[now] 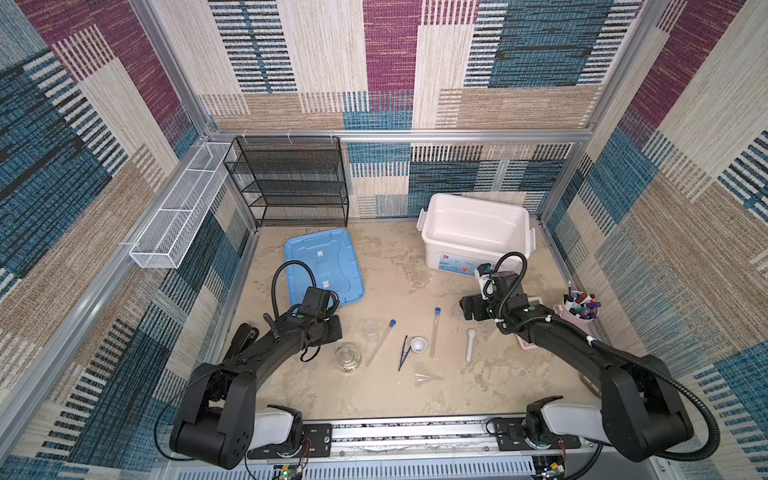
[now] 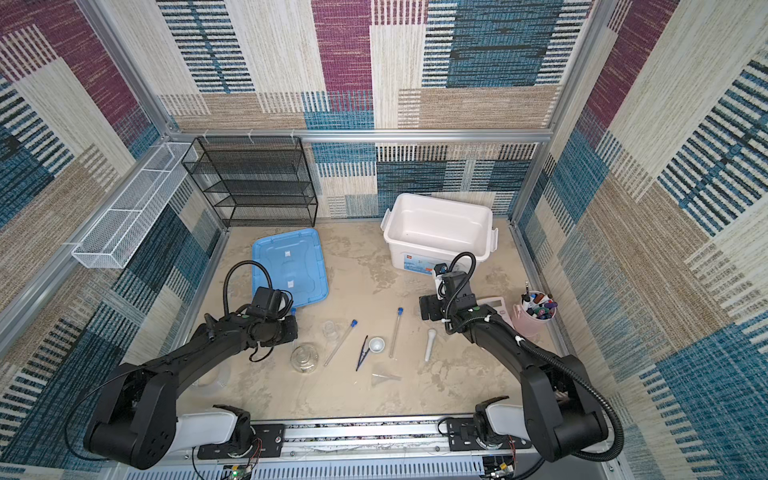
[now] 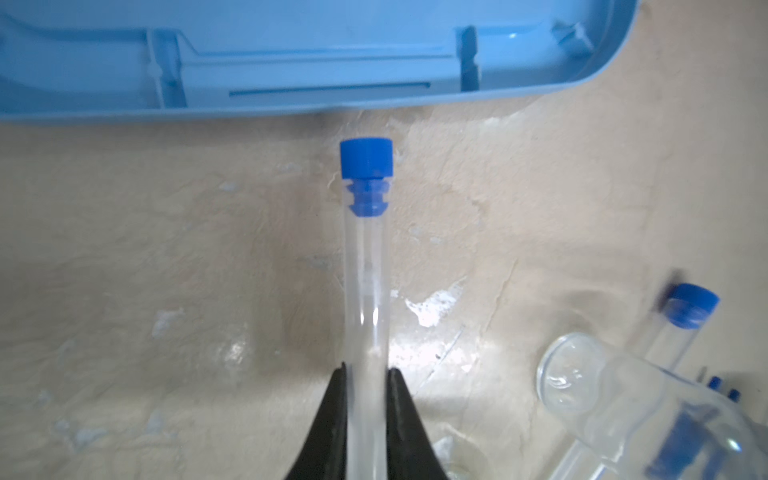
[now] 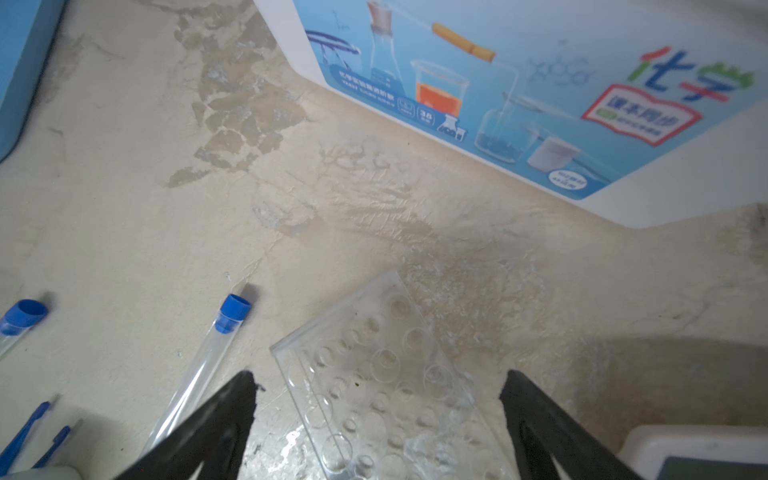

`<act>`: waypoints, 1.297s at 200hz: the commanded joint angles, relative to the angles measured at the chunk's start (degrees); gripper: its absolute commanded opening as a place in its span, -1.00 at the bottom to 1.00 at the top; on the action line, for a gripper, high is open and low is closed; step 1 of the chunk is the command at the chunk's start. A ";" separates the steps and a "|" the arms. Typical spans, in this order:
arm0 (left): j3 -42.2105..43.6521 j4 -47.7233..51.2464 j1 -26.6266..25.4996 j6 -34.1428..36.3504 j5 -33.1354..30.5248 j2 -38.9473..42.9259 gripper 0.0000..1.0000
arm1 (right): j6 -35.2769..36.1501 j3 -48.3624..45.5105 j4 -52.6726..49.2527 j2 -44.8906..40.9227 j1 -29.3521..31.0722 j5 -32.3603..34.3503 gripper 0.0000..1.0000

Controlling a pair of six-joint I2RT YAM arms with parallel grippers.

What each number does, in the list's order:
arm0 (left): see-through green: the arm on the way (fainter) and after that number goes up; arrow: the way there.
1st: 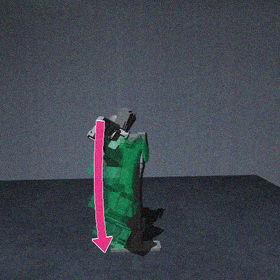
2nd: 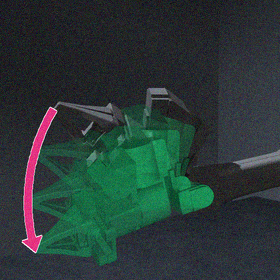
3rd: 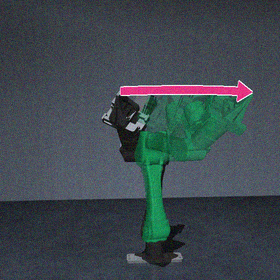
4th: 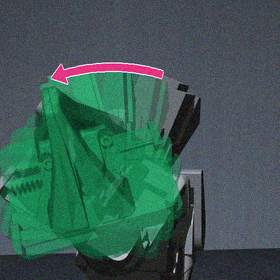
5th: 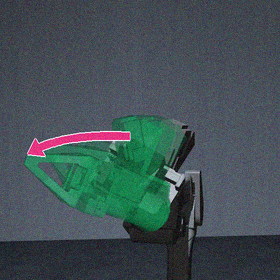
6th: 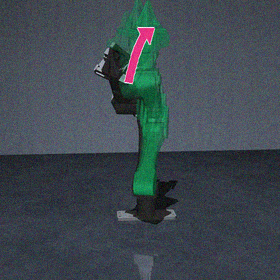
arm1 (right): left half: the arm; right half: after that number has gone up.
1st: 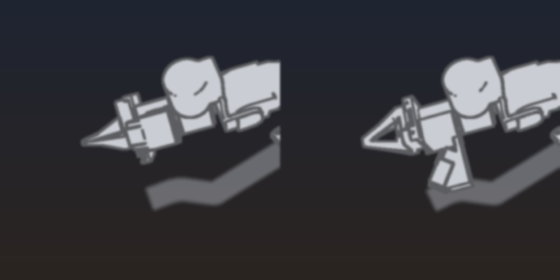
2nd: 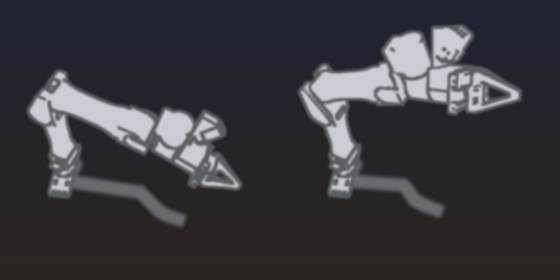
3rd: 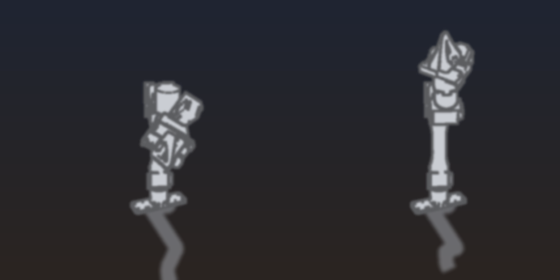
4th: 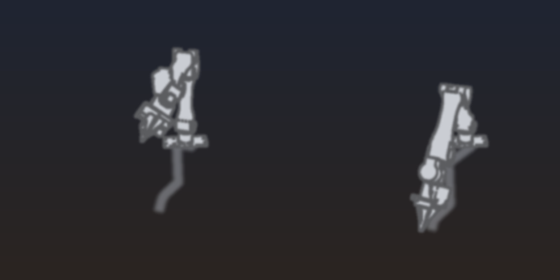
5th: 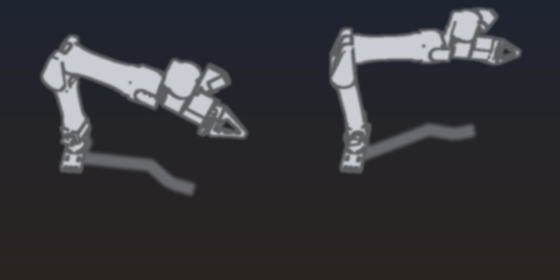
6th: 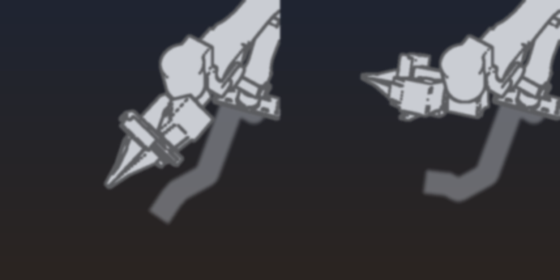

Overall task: Organize the chemistry lab equipment
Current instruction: 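Lift the test tube upright with the left gripper while the right gripper approaches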

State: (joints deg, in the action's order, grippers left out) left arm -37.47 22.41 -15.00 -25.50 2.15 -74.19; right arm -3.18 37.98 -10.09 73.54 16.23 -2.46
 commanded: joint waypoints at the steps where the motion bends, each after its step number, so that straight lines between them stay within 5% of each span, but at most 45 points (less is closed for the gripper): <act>1: -1.43 2.56 0.06 1.40 -2.41 2.66 -0.68 | -2.18 -0.01 3.95 -0.75 0.10 -2.66 0.89; 124: -10.59 4.30 -2.18 5.18 -4.11 17.39 -0.71 | -10.91 0.78 13.00 -3.68 0.12 -20.65 0.70; 172: -13.08 -1.39 -12.56 6.90 -5.47 16.48 -0.71 | -14.29 0.46 17.31 -4.69 0.08 -28.56 0.62; 259: -18.02 -9.26 -27.99 12.54 -1.73 1.54 -0.74 | -22.69 -2.55 28.75 -4.46 0.51 -40.61 0.56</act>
State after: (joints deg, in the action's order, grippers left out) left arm -53.89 17.12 -40.71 -16.80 -1.06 -70.59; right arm -22.72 35.73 12.78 69.01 16.53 -39.13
